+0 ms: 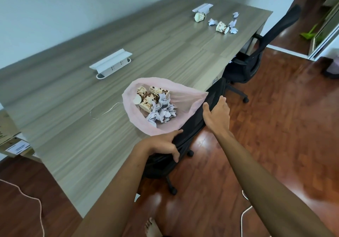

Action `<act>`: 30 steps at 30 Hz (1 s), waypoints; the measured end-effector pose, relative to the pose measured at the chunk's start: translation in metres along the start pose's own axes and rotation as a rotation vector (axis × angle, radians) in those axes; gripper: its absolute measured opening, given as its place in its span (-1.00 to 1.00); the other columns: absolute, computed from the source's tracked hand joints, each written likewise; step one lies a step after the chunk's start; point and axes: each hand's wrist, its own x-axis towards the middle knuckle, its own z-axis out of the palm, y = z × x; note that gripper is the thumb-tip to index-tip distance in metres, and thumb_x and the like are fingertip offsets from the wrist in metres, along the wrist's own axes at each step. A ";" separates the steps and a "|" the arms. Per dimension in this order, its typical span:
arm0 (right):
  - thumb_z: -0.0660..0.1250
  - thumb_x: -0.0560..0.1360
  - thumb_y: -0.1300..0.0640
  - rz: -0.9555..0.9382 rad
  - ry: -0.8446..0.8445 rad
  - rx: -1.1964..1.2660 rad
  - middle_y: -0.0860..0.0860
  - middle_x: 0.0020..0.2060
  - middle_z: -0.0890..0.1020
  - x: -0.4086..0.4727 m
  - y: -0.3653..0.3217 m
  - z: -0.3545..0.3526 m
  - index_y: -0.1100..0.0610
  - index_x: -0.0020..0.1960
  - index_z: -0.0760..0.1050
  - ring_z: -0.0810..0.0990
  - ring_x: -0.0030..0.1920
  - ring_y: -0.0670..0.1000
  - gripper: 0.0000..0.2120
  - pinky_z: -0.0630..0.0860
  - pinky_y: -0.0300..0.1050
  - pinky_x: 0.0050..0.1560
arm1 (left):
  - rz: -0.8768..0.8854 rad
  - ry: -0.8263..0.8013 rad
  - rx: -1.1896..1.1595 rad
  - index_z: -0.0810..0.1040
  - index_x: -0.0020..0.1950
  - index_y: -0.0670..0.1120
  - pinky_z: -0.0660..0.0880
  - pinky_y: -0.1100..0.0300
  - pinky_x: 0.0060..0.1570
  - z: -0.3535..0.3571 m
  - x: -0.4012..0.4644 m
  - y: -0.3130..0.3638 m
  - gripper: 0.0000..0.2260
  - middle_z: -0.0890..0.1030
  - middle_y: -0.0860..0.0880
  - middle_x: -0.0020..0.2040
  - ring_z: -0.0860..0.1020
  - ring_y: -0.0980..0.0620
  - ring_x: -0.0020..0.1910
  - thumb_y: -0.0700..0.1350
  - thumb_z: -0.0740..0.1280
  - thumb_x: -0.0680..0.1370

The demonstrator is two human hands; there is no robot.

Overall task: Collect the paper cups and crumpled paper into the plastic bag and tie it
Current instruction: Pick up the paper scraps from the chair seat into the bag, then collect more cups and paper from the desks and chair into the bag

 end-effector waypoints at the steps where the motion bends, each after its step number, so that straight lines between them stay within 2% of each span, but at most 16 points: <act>1: 0.16 0.59 -0.11 -0.005 0.002 -0.046 0.16 0.58 0.06 0.005 -0.003 0.000 0.21 0.58 0.03 0.03 0.57 0.17 -0.31 0.12 0.15 0.50 | 0.035 -0.016 0.032 0.04 0.60 0.11 0.26 0.09 0.43 -0.005 0.002 -0.005 -0.04 0.20 0.02 0.56 0.22 -0.02 0.51 -0.08 0.56 0.36; 4: 0.22 0.56 -0.11 -0.121 0.027 -0.190 0.17 0.58 0.07 0.026 -0.015 0.000 0.22 0.55 0.15 -0.07 0.58 0.17 -0.32 -0.02 0.10 0.56 | 0.120 -0.028 -0.011 0.13 0.59 0.07 0.26 0.20 0.36 -0.025 0.004 -0.015 -0.06 0.28 0.12 0.48 0.26 0.06 0.49 0.17 0.56 0.33; 6: 0.26 0.53 -0.10 -0.236 0.015 -0.310 0.18 0.52 0.24 0.043 -0.023 0.004 0.23 0.49 0.27 -0.02 0.57 0.19 -0.36 -0.04 0.11 0.56 | 0.185 0.150 -0.112 0.29 0.52 0.07 0.32 0.18 0.35 -0.043 0.004 -0.016 -0.15 0.38 0.13 0.43 0.36 0.12 0.43 0.19 0.56 0.31; 8: 0.27 0.50 -0.13 -0.279 -0.045 -0.459 0.14 0.45 0.36 0.060 -0.031 0.011 0.21 0.44 0.34 0.03 0.56 0.21 -0.37 -0.04 0.13 0.55 | 0.308 0.494 -0.234 0.51 0.32 0.05 0.46 0.23 0.23 -0.062 0.008 -0.014 -0.39 0.58 0.13 0.23 0.52 0.26 0.21 0.05 0.60 0.31; 10: 0.28 0.49 -0.18 -0.255 -0.136 -0.597 0.12 0.45 0.36 0.076 -0.037 0.020 0.20 0.46 0.32 0.02 0.56 0.23 -0.33 -0.09 0.15 0.56 | 0.437 0.905 -0.228 0.60 0.08 0.01 0.50 0.29 0.04 -0.081 0.012 -0.014 -0.61 0.63 0.13 -0.01 0.56 0.28 -0.02 -0.04 0.62 0.31; 12: 0.30 0.46 -0.18 -0.210 -0.223 -0.703 0.15 0.46 0.34 0.088 -0.041 0.030 0.20 0.46 0.31 -0.02 0.56 0.25 -0.31 -0.13 0.17 0.56 | 0.440 1.284 -0.011 0.59 -0.01 -0.02 0.43 0.24 -0.05 -0.098 0.015 -0.019 -0.61 0.59 0.05 -0.04 0.52 0.09 -0.04 0.04 0.62 0.26; 14: 0.32 0.45 -0.14 -0.171 -0.300 -0.821 0.20 0.45 0.33 0.098 -0.042 0.040 0.20 0.40 0.36 -0.03 0.56 0.28 -0.36 -0.17 0.19 0.55 | 0.280 1.511 0.182 0.56 0.07 -0.06 0.38 0.15 -0.02 -0.112 0.023 -0.033 -0.48 0.53 -0.06 0.04 0.47 -0.07 0.02 0.12 0.60 0.22; 16: 0.30 0.47 -0.01 -0.177 -0.334 -0.918 0.21 0.41 0.38 0.108 -0.041 0.050 0.21 0.33 0.42 0.02 0.55 0.30 -0.50 -0.17 0.22 0.54 | 0.098 1.520 0.160 0.50 0.16 -0.09 0.39 0.06 0.04 -0.123 0.031 -0.050 -0.40 0.49 -0.13 0.10 0.47 -0.14 0.08 0.07 0.61 0.23; 17: 0.27 0.48 0.09 -0.189 -0.327 -0.939 0.20 0.36 0.43 0.113 -0.041 0.054 0.21 0.30 0.44 0.08 0.53 0.29 -0.58 -0.16 0.23 0.54 | 0.041 1.487 0.086 0.49 0.18 -0.11 0.40 0.05 0.03 -0.127 0.035 -0.056 -0.45 0.51 -0.14 0.11 0.49 -0.16 0.09 0.00 0.60 0.28; 19: 0.18 0.49 0.24 -0.215 -0.293 -0.922 0.17 0.23 0.53 0.127 -0.041 0.060 0.22 0.25 0.46 0.22 0.47 0.27 -0.66 -0.10 0.21 0.54 | -0.014 1.437 -0.073 0.53 0.12 -0.15 0.36 0.13 -0.05 -0.137 0.044 -0.064 -0.68 0.60 -0.15 0.06 0.56 -0.18 0.05 -0.16 0.50 0.41; 21: 0.17 0.49 0.27 -0.249 -0.270 -0.838 0.16 0.05 0.59 0.147 -0.045 0.060 0.24 0.15 0.48 0.46 0.27 0.23 -0.73 0.19 0.13 0.46 | -0.095 1.443 -0.156 0.62 0.03 -0.16 0.35 0.18 -0.08 -0.150 0.052 -0.062 -0.84 0.67 -0.14 0.00 0.60 -0.18 0.03 -0.25 0.36 0.47; 23: 0.19 0.49 0.27 -0.214 -0.278 -0.585 0.14 -0.13 0.56 0.175 -0.050 0.057 0.27 -0.01 0.47 0.57 -0.06 0.16 -0.87 0.52 -0.03 0.03 | -0.169 1.425 -0.274 0.66 0.04 -0.15 0.38 0.20 -0.03 -0.165 0.061 -0.053 -0.80 0.69 -0.12 0.01 0.60 -0.14 0.04 -0.27 0.31 0.48; 24: 0.19 0.49 0.28 -0.173 -0.301 -0.434 0.11 -0.21 0.50 0.190 -0.053 0.054 0.26 -0.10 0.42 0.55 -0.18 0.12 -0.94 0.50 -0.13 -0.21 | -0.174 1.411 -0.364 0.67 0.04 -0.15 0.41 0.19 -0.02 -0.173 0.065 -0.043 -0.80 0.69 -0.13 0.01 0.60 -0.12 0.03 -0.27 0.31 0.48; 26: 0.20 0.49 0.29 -0.089 -0.345 -0.187 0.07 -0.30 0.42 0.222 -0.063 0.044 0.24 -0.25 0.35 0.50 -0.31 0.11 -0.86 0.41 -0.21 -0.50 | -0.137 1.357 -0.581 0.66 -0.06 -0.17 0.43 0.16 -0.10 -0.190 0.076 -0.024 -0.89 0.66 -0.15 -0.09 0.56 -0.07 -0.10 -0.27 0.34 0.49; 28: 0.20 0.47 0.32 0.045 -0.388 0.091 0.11 -0.26 0.49 0.251 -0.071 0.025 0.28 -0.22 0.41 0.55 -0.29 0.14 -0.90 0.52 -0.18 -0.55 | -0.065 1.264 -0.812 0.59 -0.23 -0.16 0.41 0.14 -0.18 -0.207 0.087 0.004 -0.90 0.61 -0.10 -0.26 0.52 -0.04 -0.20 -0.27 0.37 0.49; 30: 0.21 0.46 0.34 0.118 -0.426 0.318 0.14 -0.18 0.57 0.279 -0.074 0.002 0.29 -0.13 0.49 0.62 -0.17 0.17 -0.91 0.60 -0.08 -0.42 | 0.008 1.165 -1.004 0.58 -0.21 -0.12 0.47 0.15 -0.20 -0.226 0.099 0.032 -0.90 0.63 -0.02 -0.33 0.56 -0.03 -0.25 -0.25 0.37 0.51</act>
